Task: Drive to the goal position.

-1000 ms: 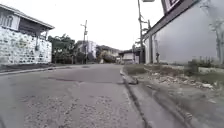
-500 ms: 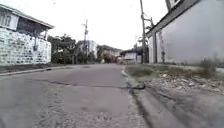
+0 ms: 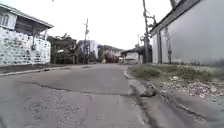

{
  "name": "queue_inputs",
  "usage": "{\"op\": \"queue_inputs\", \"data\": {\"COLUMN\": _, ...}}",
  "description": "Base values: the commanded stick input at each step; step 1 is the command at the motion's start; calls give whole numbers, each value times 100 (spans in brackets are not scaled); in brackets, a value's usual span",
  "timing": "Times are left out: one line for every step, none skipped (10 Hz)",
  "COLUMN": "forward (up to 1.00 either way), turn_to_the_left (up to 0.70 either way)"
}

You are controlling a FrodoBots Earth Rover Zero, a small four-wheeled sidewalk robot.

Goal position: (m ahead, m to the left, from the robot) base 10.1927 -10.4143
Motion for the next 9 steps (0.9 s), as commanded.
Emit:
{"op": "queue_inputs", "data": {"forward": 100, "turn_to_the_left": 21}}
{"op": "queue_inputs", "data": {"forward": 100, "turn_to_the_left": 20}}
{"op": "queue_inputs", "data": {"forward": 100, "turn_to_the_left": 40}}
{"op": "queue_inputs", "data": {"forward": 100, "turn_to_the_left": 40}}
{"op": "queue_inputs", "data": {"forward": 100, "turn_to_the_left": 40}}
{"op": "queue_inputs", "data": {"forward": 100, "turn_to_the_left": 40}}
{"op": "queue_inputs", "data": {"forward": 100, "turn_to_the_left": 11}}
{"op": "queue_inputs", "data": {"forward": 100, "turn_to_the_left": 1}}
{"op": "queue_inputs", "data": {"forward": 100, "turn_to_the_left": 2}}
